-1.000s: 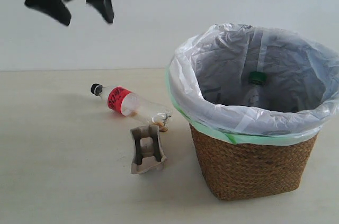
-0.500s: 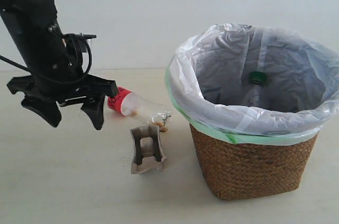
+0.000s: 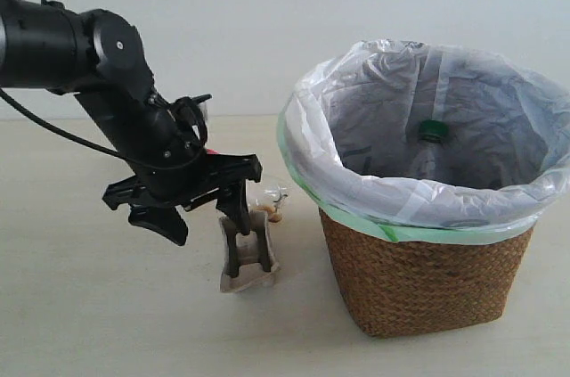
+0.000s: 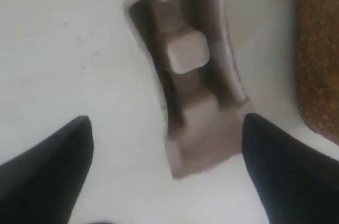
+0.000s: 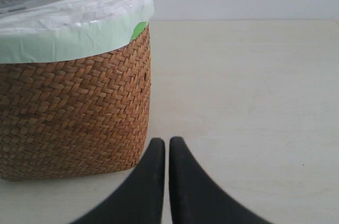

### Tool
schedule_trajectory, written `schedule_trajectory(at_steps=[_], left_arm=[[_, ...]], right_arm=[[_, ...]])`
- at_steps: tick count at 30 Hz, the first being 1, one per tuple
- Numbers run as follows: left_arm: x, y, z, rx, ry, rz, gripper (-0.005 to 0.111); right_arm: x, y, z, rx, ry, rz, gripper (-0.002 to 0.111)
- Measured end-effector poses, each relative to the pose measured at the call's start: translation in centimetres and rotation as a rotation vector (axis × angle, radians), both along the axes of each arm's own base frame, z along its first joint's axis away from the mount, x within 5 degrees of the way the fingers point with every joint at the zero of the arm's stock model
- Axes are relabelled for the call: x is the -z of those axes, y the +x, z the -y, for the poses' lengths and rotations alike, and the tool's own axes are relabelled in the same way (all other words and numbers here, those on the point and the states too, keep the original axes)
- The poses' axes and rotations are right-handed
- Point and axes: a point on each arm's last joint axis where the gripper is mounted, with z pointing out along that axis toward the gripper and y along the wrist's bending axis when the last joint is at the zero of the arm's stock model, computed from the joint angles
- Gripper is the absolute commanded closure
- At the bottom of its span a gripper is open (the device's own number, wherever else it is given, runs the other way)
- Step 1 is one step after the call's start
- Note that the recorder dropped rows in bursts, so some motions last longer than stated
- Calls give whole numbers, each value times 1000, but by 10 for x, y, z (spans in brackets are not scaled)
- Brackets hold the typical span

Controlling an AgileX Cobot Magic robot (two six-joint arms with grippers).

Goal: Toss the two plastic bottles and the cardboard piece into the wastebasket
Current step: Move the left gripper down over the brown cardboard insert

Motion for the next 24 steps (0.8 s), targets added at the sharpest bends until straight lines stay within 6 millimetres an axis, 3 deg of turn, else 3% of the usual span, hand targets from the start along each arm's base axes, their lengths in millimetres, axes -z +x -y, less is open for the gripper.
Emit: schedule_trajectory(at_steps=[6, 24], left_arm=[[17, 6, 3, -10, 8, -1, 35], [14, 8, 22, -30, -61, 103, 35]], right_arm=[[0, 0, 0, 0, 0, 0, 108], [0, 0, 0, 0, 0, 0, 108]])
